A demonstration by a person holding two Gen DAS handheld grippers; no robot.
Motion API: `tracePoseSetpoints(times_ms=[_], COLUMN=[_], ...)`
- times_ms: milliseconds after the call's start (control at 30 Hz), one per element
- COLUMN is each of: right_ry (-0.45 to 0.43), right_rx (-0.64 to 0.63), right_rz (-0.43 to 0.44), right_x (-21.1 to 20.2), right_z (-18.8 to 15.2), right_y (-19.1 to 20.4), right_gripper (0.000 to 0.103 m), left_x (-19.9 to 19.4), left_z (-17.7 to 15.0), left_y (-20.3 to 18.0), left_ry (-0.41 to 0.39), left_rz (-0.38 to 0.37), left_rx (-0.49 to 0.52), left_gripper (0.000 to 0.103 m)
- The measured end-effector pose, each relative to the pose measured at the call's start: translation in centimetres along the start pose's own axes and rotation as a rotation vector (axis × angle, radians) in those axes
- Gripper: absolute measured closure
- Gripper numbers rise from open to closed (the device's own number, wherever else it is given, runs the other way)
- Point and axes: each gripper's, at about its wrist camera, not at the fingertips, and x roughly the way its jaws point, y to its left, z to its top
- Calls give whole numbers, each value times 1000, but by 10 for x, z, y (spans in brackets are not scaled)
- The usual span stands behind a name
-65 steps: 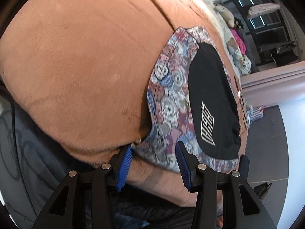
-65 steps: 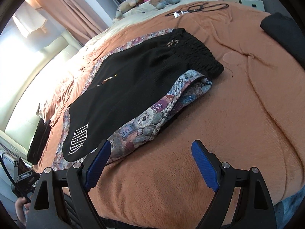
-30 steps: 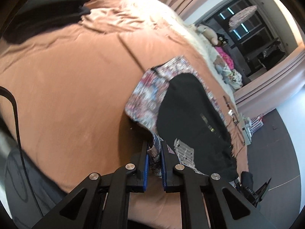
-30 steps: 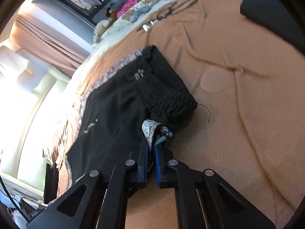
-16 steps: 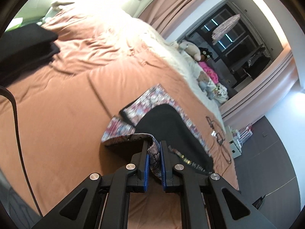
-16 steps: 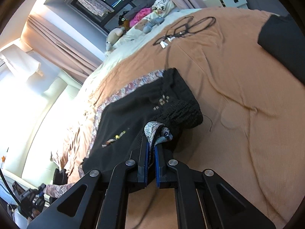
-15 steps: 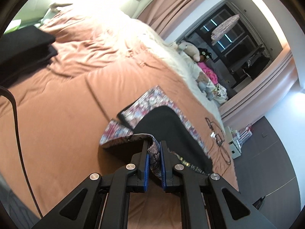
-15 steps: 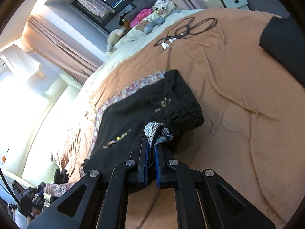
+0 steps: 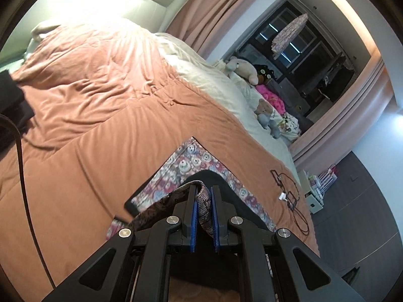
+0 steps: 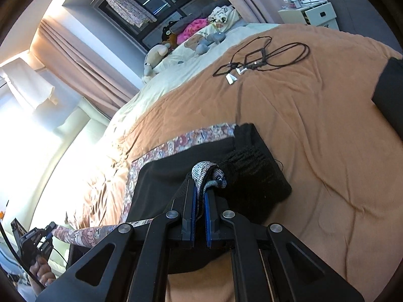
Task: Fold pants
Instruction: 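Grasp the pant leg hem with the left gripper while the right grasps the waistband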
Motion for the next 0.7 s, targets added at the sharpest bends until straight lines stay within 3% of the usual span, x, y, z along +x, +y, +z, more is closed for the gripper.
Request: tracePoseSetpoints(times_ms=[233,700], right_ry=[8,35], right_rx=[-9,-75], right_rz=[-45,-141], right_x=[48,125], right_z=[19,40], right_y=[9,25], right_gripper=[100,100], left_x=[65,187], left_z=[26,37], left_y=[-3,8], left_ry=[44,153], left_rz=[37,169], left_rx=[32,121], left_gripper=[92,92])
